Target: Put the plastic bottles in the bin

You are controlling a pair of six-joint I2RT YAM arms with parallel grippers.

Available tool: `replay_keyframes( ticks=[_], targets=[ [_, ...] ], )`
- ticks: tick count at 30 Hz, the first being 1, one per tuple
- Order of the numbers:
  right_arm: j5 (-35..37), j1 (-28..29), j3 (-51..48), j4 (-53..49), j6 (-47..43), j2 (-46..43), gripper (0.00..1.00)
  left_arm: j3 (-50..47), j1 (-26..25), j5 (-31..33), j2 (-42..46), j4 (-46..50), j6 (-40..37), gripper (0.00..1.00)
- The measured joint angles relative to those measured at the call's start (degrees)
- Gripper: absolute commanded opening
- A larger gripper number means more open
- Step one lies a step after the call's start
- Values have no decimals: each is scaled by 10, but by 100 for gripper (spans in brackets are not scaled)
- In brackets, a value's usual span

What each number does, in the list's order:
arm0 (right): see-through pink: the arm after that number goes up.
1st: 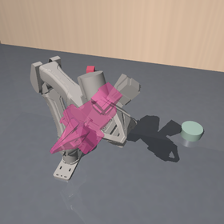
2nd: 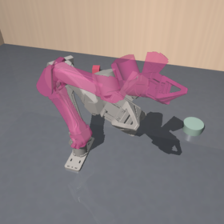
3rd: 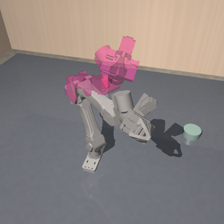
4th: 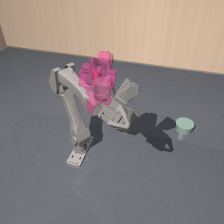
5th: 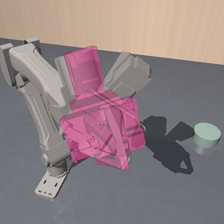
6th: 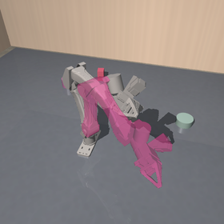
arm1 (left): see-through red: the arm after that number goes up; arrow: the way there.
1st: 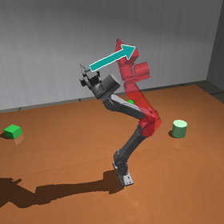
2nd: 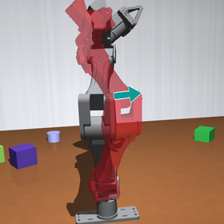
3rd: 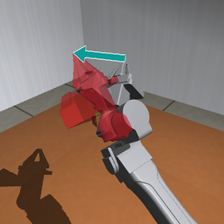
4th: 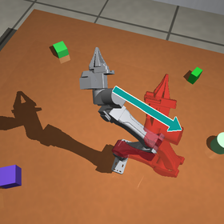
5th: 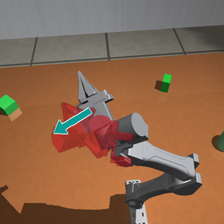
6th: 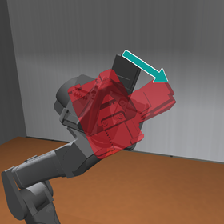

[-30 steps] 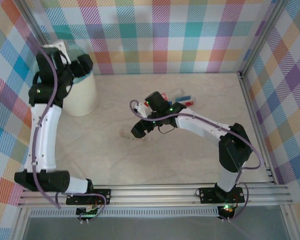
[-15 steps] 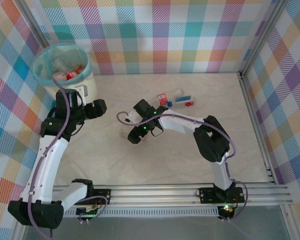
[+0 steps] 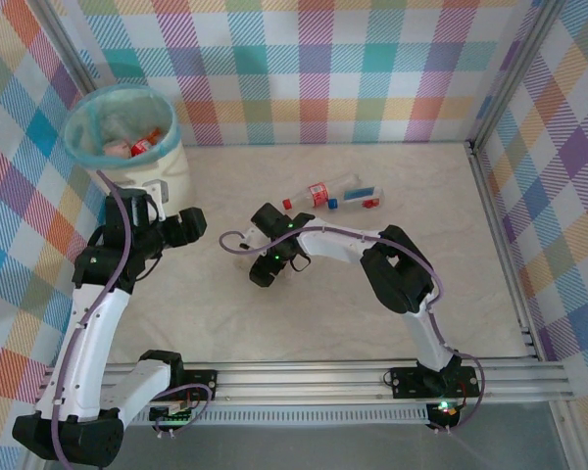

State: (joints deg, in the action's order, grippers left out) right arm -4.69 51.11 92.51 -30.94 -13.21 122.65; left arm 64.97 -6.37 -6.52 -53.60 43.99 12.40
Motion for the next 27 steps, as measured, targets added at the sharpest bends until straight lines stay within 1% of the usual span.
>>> replay_keyframes(
  ticks=[6,14,21,27],
  targets=[
    [13,3,1,-2,-5,2,65,0,0,-1,0,10,2,81],
    [13,3,-4,1,-1,-7,62,2,0,-17,-1,9,22,84],
    [3,2,-31,14,24,-88,61,5,0,-79,-25,-20,71,86],
    [-36,-9,-51,50,66,-179,60,5,0,-151,-49,-80,122,88]
  ],
)
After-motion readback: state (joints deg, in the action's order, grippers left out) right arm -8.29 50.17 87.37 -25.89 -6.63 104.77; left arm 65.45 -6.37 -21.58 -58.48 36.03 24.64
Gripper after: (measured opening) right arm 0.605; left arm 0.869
